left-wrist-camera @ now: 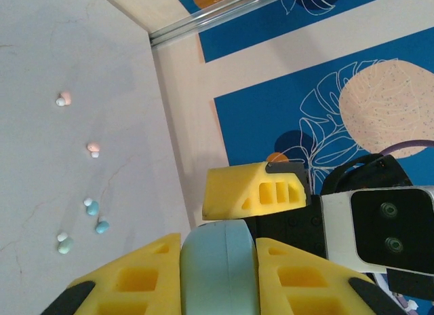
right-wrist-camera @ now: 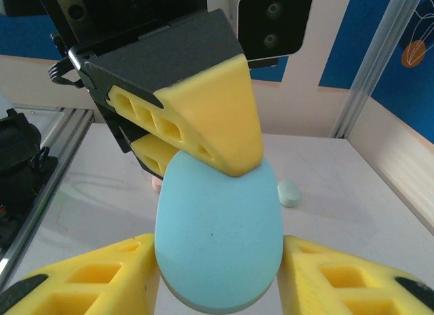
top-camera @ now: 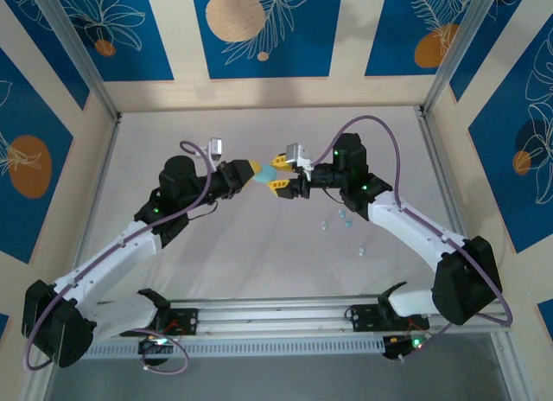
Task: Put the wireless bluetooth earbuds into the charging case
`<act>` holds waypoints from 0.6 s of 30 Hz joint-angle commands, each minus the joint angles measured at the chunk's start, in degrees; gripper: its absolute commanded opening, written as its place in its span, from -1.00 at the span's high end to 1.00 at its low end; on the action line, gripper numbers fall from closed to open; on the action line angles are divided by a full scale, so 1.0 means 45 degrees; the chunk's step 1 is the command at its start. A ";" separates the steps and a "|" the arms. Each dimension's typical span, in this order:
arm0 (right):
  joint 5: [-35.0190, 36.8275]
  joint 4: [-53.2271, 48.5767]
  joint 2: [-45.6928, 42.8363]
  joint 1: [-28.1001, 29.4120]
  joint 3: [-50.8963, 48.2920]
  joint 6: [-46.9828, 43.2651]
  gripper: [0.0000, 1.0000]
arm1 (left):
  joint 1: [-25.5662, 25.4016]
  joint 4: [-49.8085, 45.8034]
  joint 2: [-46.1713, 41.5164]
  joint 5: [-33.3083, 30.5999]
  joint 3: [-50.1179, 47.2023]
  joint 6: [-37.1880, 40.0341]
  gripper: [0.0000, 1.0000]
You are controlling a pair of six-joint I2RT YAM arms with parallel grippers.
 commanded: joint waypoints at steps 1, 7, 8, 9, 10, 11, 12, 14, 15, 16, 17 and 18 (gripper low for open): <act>0.0085 -0.0124 0.0151 0.0008 0.0487 0.0098 0.16 | -0.0123 0.0515 0.0003 0.0514 0.0122 0.0000 0.67; -0.0445 -0.0810 0.0090 -0.0205 0.0775 0.0540 0.36 | -0.0119 0.0352 -0.0174 0.0331 0.0118 0.0789 0.22; -0.0798 -0.1046 0.0073 -0.0293 0.0859 0.0628 0.37 | -0.0122 0.0262 -0.0278 0.0248 0.0122 0.1153 0.06; -0.1184 -0.1261 0.0070 -0.0405 0.0925 0.0762 0.37 | -0.0128 0.0034 -0.0402 0.0144 0.0156 0.1705 -0.05; -0.1556 -0.1465 0.0061 -0.0505 0.0989 0.0846 0.37 | -0.0112 -0.0269 -0.0539 0.0006 0.0223 0.2284 -0.13; -0.1900 -0.1709 0.0043 -0.0606 0.1061 0.0894 0.37 | -0.0129 -0.0673 -0.0709 -0.0184 0.0300 0.3066 -0.20; -0.2140 -0.1940 0.0019 -0.0649 0.1121 0.0911 0.37 | -0.0129 -0.0995 -0.0904 -0.0283 0.0369 0.3970 -0.25; -0.2609 -0.2303 0.0015 -0.0721 0.1210 0.0899 0.37 | -0.0123 -0.1535 -0.1322 -0.0492 0.0376 0.5822 -0.36; -0.2855 -0.2496 0.0015 -0.0750 0.1276 0.0879 0.38 | -0.0118 -0.1986 -0.1566 -0.0792 0.0395 0.6889 -0.39; -0.3004 -0.2687 0.0025 -0.0754 0.1335 0.0879 0.38 | -0.0119 -0.2324 -0.1755 -0.0966 0.0393 0.7764 -0.40; -0.3138 -0.2944 0.0040 -0.0781 0.1417 0.0846 0.38 | -0.0129 -0.2702 -0.1948 -0.1065 0.0424 0.8756 -0.43; -0.3259 -0.3211 0.0018 -0.0801 0.1461 0.0748 0.38 | -0.0129 -0.3042 -0.2106 -0.1001 0.0487 0.9861 -0.48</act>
